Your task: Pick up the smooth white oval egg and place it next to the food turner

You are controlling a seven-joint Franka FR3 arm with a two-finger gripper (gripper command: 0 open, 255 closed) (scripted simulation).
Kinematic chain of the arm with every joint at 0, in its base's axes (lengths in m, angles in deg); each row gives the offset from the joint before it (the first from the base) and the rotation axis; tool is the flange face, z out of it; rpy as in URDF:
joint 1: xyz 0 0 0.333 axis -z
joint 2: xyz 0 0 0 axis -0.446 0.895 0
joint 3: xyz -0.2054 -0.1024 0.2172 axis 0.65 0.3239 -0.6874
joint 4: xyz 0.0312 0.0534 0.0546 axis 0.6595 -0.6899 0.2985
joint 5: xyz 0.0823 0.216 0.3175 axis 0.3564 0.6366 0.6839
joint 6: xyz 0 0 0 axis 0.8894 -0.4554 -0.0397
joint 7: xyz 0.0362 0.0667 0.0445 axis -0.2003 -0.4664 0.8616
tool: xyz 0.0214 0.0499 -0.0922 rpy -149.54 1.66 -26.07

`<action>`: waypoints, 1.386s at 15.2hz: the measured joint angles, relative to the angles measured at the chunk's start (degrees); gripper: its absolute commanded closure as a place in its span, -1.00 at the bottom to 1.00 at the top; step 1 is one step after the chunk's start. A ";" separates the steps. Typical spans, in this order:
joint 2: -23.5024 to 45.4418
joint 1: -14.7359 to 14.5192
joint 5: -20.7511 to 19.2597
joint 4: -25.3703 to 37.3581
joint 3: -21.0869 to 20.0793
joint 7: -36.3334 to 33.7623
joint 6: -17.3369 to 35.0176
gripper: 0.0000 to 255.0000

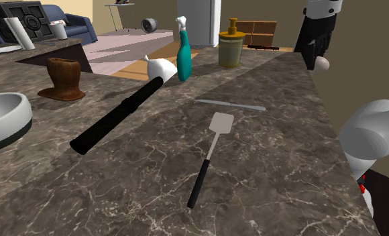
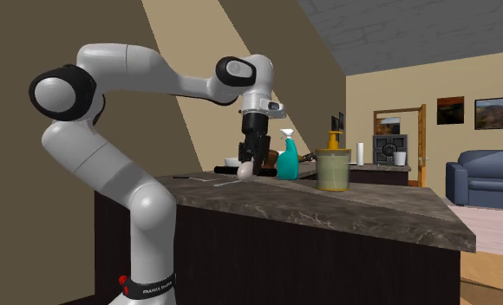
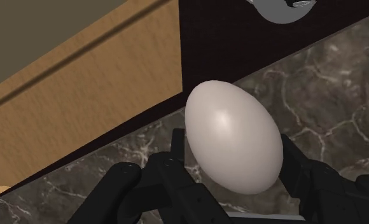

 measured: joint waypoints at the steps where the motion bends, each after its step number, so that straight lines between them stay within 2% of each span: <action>1: 0.18 -0.06 0.19 0.87 -0.23 0.00 -0.71 1.00; 12: 3.08 -0.23 0.77 10.77 -1.14 1.50 -7.62 1.00; 21: 2.68 -2.45 9.56 11.09 -11.33 -9.24 -10.34 1.00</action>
